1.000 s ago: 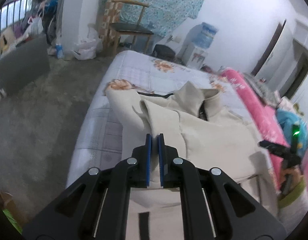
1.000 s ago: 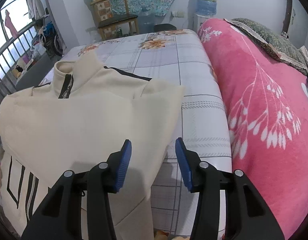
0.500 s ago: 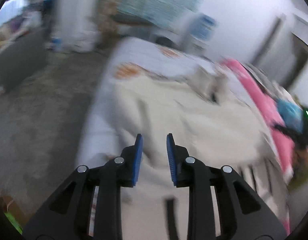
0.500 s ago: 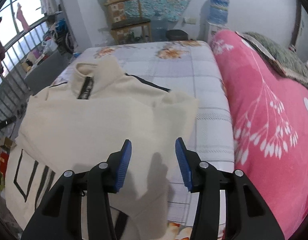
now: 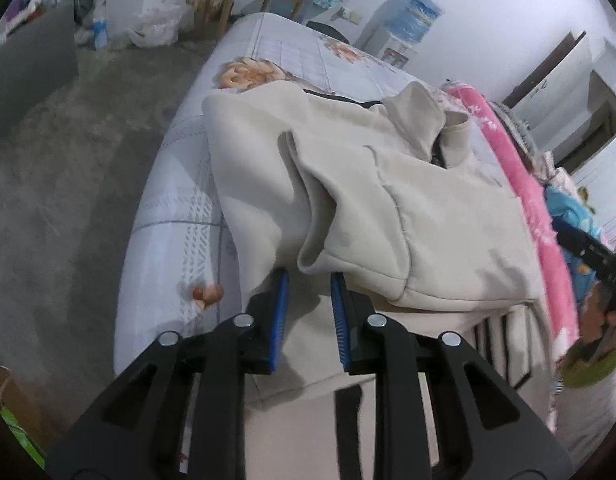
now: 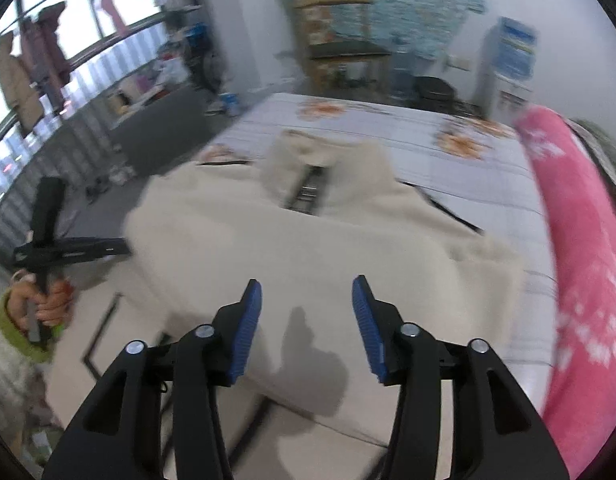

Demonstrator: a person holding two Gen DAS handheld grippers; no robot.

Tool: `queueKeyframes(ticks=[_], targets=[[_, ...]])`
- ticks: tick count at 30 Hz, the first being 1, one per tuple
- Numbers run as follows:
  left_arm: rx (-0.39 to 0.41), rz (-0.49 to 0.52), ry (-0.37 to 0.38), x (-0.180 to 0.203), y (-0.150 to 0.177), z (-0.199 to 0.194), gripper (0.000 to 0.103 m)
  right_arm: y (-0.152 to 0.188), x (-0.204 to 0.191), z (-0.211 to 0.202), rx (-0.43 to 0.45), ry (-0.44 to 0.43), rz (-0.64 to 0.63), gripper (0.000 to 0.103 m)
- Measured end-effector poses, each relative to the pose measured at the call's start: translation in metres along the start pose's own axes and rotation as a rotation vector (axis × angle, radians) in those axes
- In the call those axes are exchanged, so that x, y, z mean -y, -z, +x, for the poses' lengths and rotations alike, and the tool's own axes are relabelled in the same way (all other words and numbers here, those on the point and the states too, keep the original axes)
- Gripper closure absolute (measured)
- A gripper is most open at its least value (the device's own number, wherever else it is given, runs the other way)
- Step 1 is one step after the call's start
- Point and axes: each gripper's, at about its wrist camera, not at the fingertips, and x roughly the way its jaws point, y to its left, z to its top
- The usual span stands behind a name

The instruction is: Fold large clothes

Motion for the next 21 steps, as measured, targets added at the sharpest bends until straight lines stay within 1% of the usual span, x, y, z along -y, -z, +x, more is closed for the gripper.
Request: queueKeyframes(ticks=[2, 3, 6, 8, 9, 12, 14, 15, 16, 17, 19, 21], targets=[[0.008, 0.018, 0.017, 0.0, 0.002, -0.007, 0.076, -0.007, -0.024, 0.009, -0.017, -0.051, -0.046, 0.048], [0.007, 0.027, 0.014, 0.003, 0.009, -0.008, 0.075, -0.011, -0.041, 0.017, -0.031, -0.08, -0.078, 0.048], [-0.037, 0.031, -0.004, 0.001, 0.023, -0.003, 0.077, -0.024, -0.087, 0.039, -0.053, -0.141, -0.16, 0.047], [-0.026, 0.017, -0.011, -0.001, 0.028, -0.006, 0.077, -0.03, -0.118, 0.056, -0.065, -0.177, -0.225, 0.047], [-0.023, 0.005, -0.013, -0.002, 0.03, -0.008, 0.077, -0.031, -0.137, 0.069, -0.079, -0.189, -0.279, 0.047], [-0.005, -0.006, -0.012, -0.004, 0.037, -0.015, 0.078, -0.028, -0.181, 0.1, -0.111, -0.168, -0.422, 0.047], [0.004, -0.017, -0.01, -0.008, 0.041, -0.02, 0.085, -0.022, -0.206, 0.118, -0.126, -0.148, -0.514, 0.047], [0.006, -0.022, -0.005, -0.009, 0.041, -0.019, 0.085, -0.019, -0.215, 0.124, -0.124, -0.131, -0.55, 0.047], [0.009, -0.03, -0.003, -0.012, 0.043, -0.021, 0.089, -0.017, -0.22, 0.129, -0.124, -0.114, -0.573, 0.047], [0.01, -0.035, 0.007, -0.014, 0.044, -0.021, 0.09, -0.016, -0.223, 0.135, -0.133, -0.1, -0.585, 0.047], [0.014, -0.045, 0.031, -0.018, 0.045, -0.021, 0.09, -0.015, -0.224, 0.144, -0.144, -0.079, -0.589, 0.052], [0.021, -0.059, 0.052, -0.021, 0.046, -0.022, 0.09, -0.016, -0.221, 0.15, -0.149, -0.077, -0.576, 0.064]])
